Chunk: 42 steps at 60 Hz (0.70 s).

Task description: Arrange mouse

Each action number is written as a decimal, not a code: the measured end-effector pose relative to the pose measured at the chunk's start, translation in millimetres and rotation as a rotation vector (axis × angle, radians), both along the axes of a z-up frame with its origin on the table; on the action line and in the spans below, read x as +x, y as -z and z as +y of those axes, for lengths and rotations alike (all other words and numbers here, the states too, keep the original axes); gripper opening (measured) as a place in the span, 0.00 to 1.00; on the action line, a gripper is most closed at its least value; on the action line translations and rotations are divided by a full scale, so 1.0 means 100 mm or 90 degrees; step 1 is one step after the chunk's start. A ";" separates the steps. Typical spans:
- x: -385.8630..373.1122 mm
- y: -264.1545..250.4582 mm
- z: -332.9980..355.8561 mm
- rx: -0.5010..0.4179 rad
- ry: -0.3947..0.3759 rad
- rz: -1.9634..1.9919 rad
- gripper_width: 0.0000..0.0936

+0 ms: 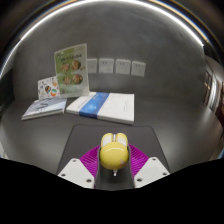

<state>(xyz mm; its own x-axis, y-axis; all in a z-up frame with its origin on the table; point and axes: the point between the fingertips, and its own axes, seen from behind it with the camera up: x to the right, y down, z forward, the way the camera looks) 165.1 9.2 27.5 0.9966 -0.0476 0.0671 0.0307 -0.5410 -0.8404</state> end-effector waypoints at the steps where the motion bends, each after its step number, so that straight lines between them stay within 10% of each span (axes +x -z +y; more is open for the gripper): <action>1: 0.02 0.06 0.00 -0.007 -0.005 0.005 0.41; 17: 0.02 0.33 0.02 -0.040 -0.076 0.065 0.55; 23: 0.00 0.31 -0.13 -0.055 -0.098 0.066 0.96; 42: 0.49 0.08 -1.39 -0.047 -0.061 0.103 0.89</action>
<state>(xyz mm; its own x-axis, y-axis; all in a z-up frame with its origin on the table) 214.0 -130.0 19.2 0.9943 0.0476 -0.0951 -0.0473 -0.6028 -0.7965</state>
